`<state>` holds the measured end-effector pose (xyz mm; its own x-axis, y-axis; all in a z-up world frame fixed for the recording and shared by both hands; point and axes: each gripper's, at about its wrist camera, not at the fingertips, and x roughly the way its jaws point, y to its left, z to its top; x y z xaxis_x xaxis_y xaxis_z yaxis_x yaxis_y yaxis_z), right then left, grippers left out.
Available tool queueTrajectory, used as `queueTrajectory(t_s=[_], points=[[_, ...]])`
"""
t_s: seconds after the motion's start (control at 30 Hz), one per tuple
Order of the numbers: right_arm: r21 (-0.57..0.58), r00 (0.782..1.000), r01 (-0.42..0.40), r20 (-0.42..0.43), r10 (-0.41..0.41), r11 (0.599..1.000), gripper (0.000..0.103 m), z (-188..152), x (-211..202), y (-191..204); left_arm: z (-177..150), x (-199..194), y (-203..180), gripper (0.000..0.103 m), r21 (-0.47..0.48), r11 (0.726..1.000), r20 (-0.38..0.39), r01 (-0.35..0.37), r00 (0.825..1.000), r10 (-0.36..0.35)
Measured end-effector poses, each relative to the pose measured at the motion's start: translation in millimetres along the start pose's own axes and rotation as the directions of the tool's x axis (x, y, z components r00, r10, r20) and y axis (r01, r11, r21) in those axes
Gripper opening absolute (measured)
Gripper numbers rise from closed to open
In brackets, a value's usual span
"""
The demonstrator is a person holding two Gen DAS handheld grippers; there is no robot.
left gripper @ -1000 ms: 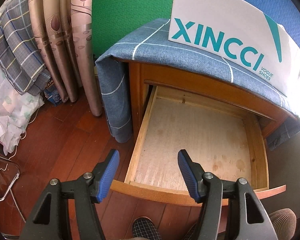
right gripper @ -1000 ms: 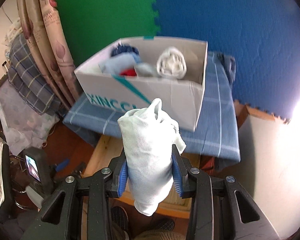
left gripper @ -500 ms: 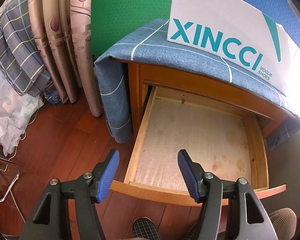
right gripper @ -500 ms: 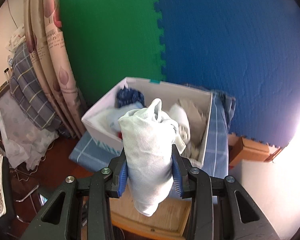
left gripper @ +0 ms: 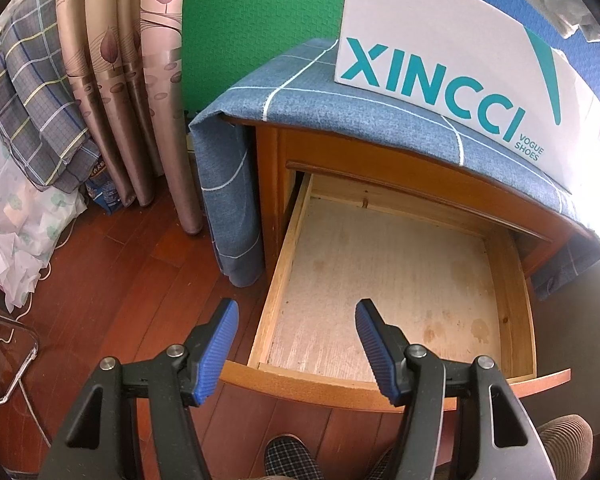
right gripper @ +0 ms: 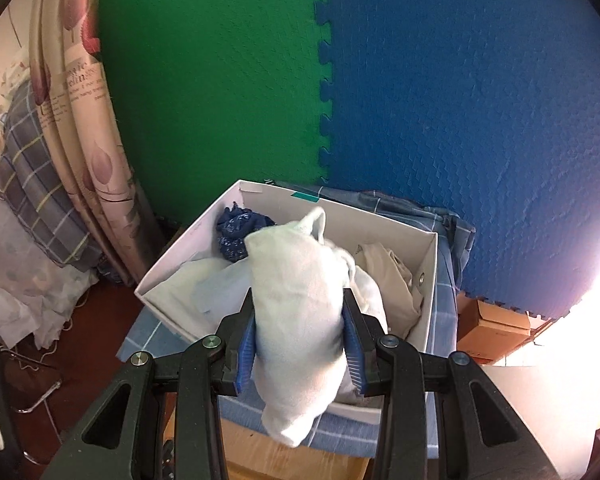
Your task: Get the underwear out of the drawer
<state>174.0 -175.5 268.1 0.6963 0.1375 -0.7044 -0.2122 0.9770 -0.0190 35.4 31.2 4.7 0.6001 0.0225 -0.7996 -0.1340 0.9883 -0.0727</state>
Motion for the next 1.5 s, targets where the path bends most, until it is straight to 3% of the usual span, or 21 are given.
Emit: queueTrajectory(t_s=[0.83,1.17,1.27,1.33,1.4,1.5], points=[[-0.030,0.988,0.046,-0.148,-0.050,0.998,0.036,1.9,115.3,16.6,-0.3,4.6,0.0,0.062,-0.005,1.000,-0.014,0.002,1.000,-0.002],[-0.036,0.987,0.055,-0.150,-0.060,0.998,0.039,-5.7,123.0,22.5,-0.3,6.2,-1.2,0.062,0.000,1.000,-0.024,0.004,1.000,-0.004],[-0.023,0.988,0.056,-0.141,-0.059,0.998,0.045,-7.3,120.5,21.6,-0.6,5.9,-2.0,0.062,0.002,1.000,-0.025,0.003,1.000,-0.003],[-0.007,0.989,0.057,-0.138,-0.058,0.998,0.056,-7.6,118.2,19.3,-0.5,6.2,-2.2,0.062,0.001,1.000,-0.026,0.003,1.000,-0.003],[-0.006,0.991,0.053,-0.127,-0.053,0.999,0.060,-8.1,114.5,18.4,-0.7,6.5,-2.9,0.062,0.002,1.000,-0.029,0.006,1.000,-0.006],[-0.004,0.992,0.060,-0.108,-0.060,0.998,0.074,-7.3,106.2,18.1,-1.2,6.1,-4.2,0.062,0.003,1.000,-0.029,0.005,1.000,-0.005]])
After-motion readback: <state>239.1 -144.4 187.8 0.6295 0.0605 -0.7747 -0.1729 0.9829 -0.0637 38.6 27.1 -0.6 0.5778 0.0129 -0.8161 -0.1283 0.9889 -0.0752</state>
